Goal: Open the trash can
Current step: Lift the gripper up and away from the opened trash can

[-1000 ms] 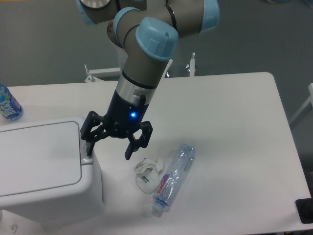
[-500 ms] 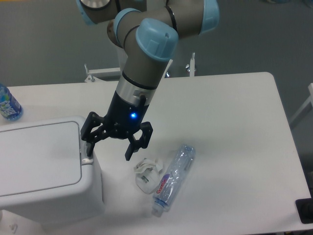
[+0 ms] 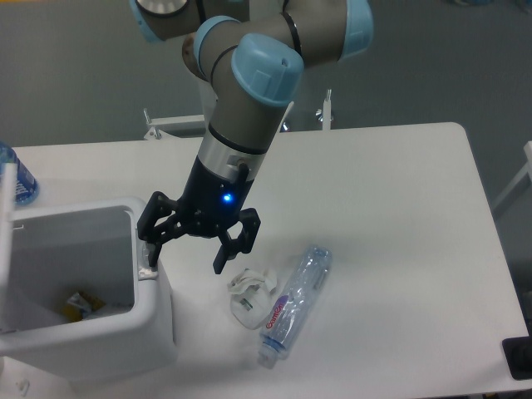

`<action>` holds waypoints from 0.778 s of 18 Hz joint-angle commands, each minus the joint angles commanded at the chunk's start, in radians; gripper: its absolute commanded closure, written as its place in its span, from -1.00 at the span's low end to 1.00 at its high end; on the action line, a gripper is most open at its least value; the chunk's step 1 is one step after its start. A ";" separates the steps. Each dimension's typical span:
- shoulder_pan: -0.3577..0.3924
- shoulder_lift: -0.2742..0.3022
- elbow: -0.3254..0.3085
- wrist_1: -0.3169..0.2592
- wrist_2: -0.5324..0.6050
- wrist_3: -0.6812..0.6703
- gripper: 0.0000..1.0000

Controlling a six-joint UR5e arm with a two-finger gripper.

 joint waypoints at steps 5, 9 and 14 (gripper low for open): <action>0.049 0.002 0.114 -0.003 0.214 0.052 -1.00; 0.060 0.003 0.115 -0.018 0.448 0.262 -1.00; 0.129 0.009 0.101 -0.078 0.488 0.518 -1.00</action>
